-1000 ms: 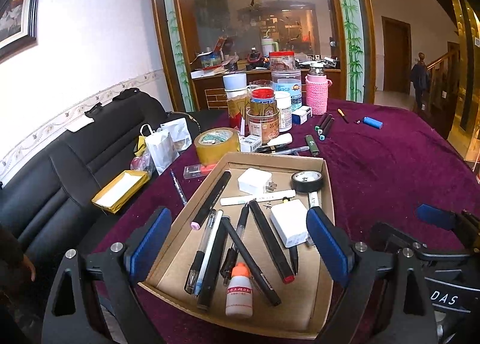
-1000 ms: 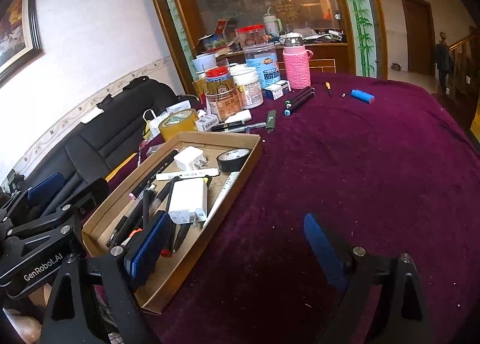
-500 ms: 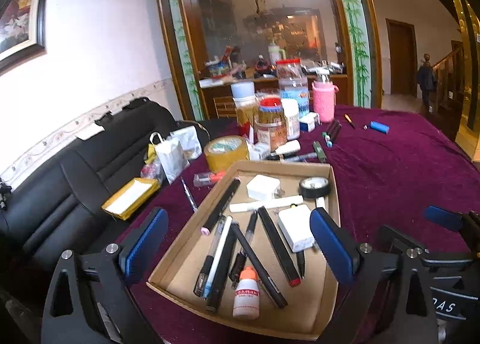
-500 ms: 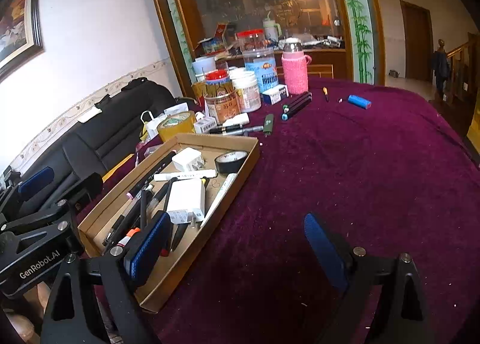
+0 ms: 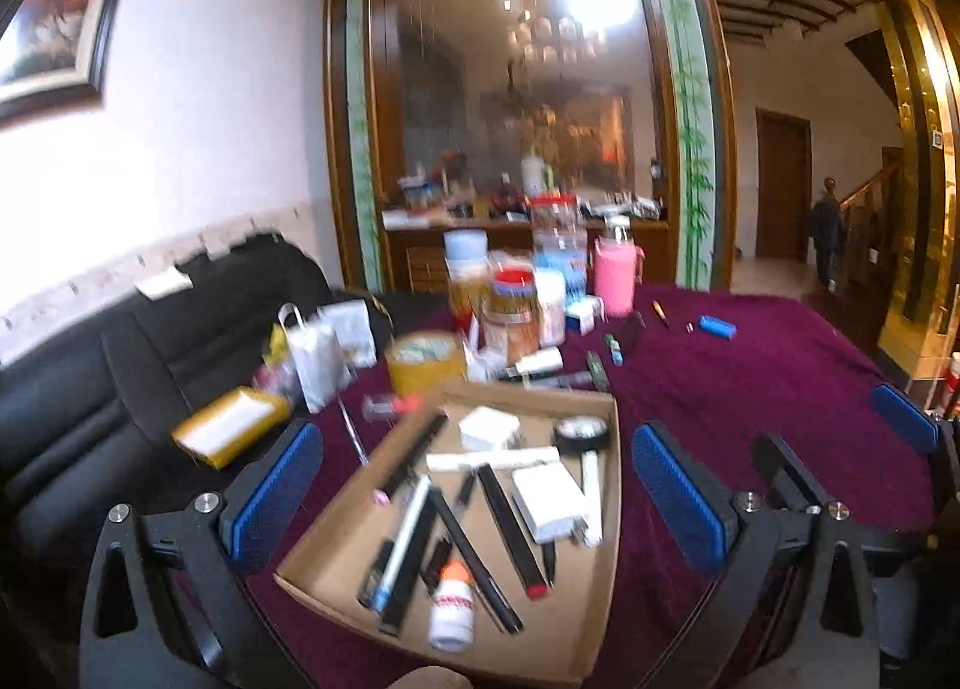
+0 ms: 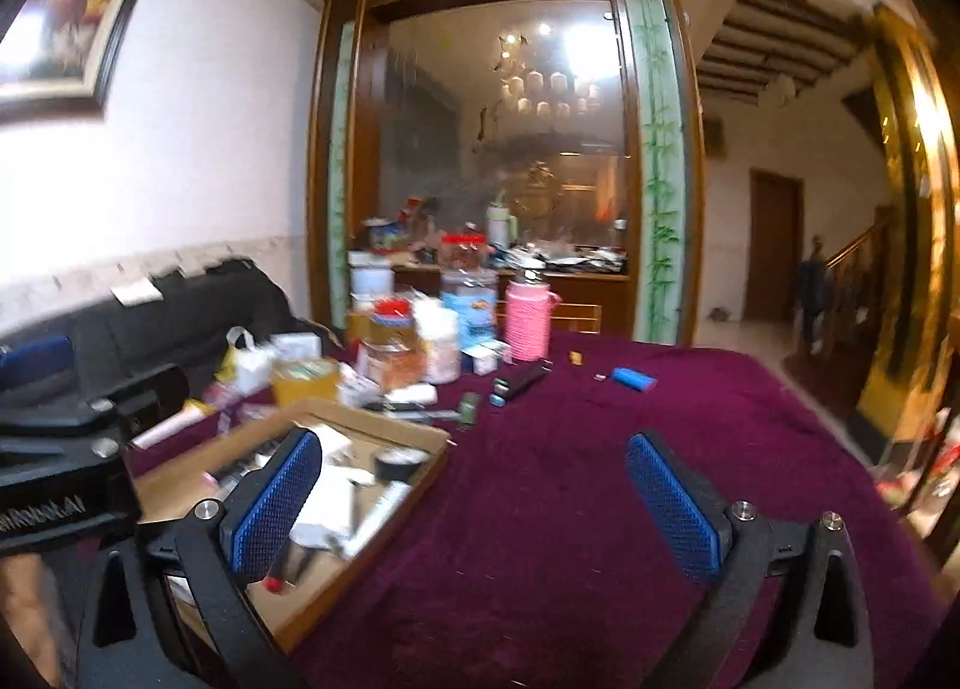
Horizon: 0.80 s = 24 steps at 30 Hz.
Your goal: Organize rigid objects
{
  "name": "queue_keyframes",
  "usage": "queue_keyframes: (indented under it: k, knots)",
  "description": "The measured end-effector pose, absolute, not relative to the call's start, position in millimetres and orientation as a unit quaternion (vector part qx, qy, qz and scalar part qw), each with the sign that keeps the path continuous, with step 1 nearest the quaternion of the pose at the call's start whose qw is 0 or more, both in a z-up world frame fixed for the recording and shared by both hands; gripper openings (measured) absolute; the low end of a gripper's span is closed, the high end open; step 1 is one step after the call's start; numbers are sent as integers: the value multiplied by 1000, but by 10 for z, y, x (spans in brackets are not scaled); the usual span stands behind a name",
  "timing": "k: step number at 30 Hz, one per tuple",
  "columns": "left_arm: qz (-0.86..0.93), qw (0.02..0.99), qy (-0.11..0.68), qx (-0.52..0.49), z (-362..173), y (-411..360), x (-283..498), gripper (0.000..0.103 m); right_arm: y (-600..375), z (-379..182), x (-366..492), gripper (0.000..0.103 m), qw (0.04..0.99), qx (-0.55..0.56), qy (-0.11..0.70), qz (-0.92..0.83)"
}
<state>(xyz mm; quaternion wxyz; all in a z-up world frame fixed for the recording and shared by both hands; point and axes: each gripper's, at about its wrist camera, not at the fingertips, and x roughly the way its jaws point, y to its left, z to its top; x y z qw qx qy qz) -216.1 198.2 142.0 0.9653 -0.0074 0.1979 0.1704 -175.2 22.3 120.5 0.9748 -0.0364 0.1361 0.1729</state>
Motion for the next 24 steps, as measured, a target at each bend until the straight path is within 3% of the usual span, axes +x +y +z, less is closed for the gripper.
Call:
queue_keyframes:
  k: [10, 24]
  knots:
    - [153, 955, 237, -88, 1264, 2359, -2085, 103, 320, 1056, -1668, 103, 968, -60, 177, 168]
    - [186, 937, 284, -84, 983, 2481, -1965, 103, 784, 785, -1740, 103, 946, -132, 226, 191]
